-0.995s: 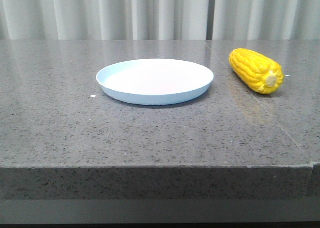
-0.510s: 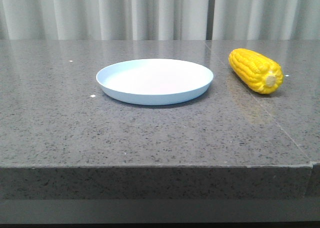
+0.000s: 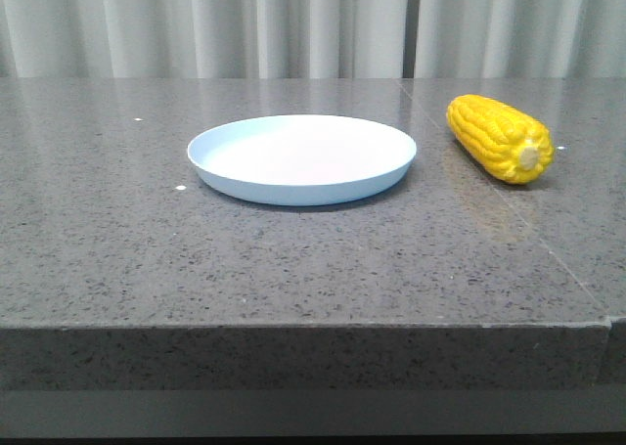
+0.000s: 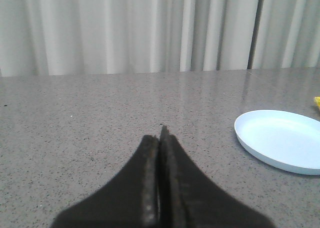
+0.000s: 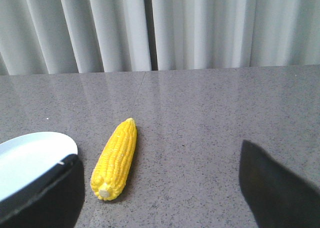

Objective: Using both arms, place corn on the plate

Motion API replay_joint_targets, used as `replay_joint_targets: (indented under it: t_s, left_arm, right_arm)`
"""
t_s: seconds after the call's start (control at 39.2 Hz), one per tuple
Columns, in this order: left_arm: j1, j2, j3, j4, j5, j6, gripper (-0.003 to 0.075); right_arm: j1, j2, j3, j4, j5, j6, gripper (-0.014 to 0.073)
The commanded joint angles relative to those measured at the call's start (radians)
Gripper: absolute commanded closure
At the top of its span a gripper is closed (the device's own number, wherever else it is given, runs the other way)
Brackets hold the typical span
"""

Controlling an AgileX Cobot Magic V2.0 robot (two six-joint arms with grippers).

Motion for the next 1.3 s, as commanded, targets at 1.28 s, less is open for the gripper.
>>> replay_joint_targets:
  t_s: [1.28]
  left_arm:
    - [-0.002, 0.002, -0.023, 0.0, -0.081, -0.008, 0.0741]
  right_arm:
    - [-0.006, 0.032, -0.037, 0.004, -0.09, -0.002, -0.0055]
